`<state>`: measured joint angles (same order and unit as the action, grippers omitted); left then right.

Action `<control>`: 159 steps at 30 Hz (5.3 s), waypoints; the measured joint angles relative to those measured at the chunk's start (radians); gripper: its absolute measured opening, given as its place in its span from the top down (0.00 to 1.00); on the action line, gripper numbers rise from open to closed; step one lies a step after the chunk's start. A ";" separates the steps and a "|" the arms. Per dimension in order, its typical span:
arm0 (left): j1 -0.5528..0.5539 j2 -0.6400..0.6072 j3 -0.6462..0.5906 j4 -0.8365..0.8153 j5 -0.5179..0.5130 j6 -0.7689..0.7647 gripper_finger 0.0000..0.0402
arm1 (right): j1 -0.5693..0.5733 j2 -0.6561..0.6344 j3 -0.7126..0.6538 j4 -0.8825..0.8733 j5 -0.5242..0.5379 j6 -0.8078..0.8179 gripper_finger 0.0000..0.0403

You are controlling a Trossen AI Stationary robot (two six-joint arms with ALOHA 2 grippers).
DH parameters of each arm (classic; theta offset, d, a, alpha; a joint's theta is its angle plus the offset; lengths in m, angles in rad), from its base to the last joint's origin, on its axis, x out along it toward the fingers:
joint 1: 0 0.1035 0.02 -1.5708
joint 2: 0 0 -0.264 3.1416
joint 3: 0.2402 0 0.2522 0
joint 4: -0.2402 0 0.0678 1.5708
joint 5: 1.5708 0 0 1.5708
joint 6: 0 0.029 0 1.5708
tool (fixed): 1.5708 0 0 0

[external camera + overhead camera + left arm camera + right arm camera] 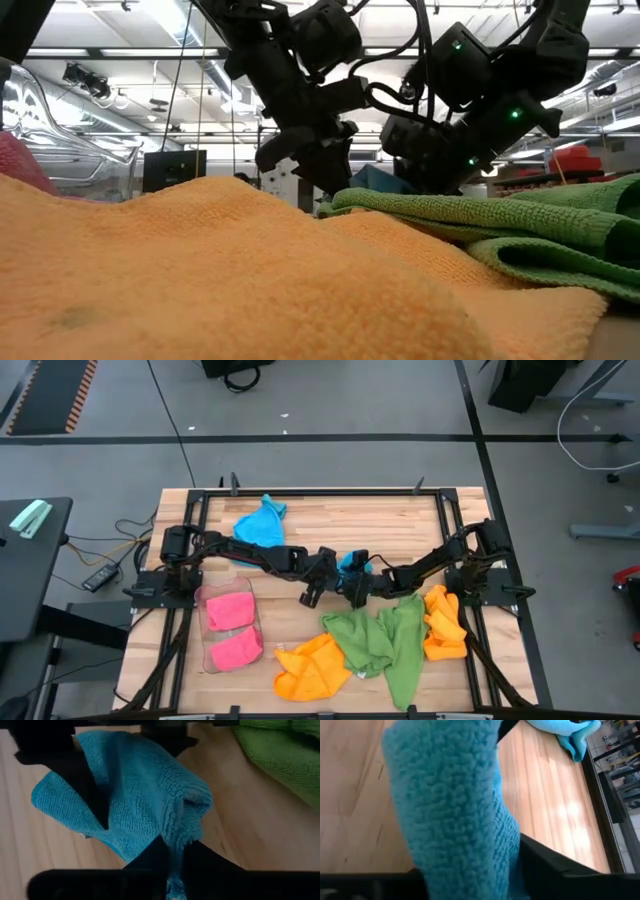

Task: Fold microfiber towels
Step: Put the bottom blue microfiber cloth into the transparent bin

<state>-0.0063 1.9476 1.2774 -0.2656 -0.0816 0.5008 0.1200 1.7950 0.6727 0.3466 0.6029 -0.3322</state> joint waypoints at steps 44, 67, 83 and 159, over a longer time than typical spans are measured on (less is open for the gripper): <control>-0.054 -0.361 0.000 0.179 -0.124 -0.104 0.41 | 0.020 -0.697 0.004 -0.447 -0.403 0.286 0.90; -0.030 -0.437 0.000 0.384 -0.013 -0.328 0.34 | -0.058 -1.003 0.005 -0.223 -0.551 0.659 0.90; -0.024 -0.373 0.000 0.572 0.000 -0.327 0.07 | -0.057 -0.953 0.006 -0.072 -0.514 0.648 0.90; -0.026 -0.400 0.000 -0.003 0.163 -0.357 0.94 | -0.018 -0.706 0.107 -0.516 -0.730 0.418 0.41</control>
<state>-0.0319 1.5478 1.2773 -0.2684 0.0817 0.1434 0.1024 1.0885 0.7795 -0.1691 -0.1272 0.0856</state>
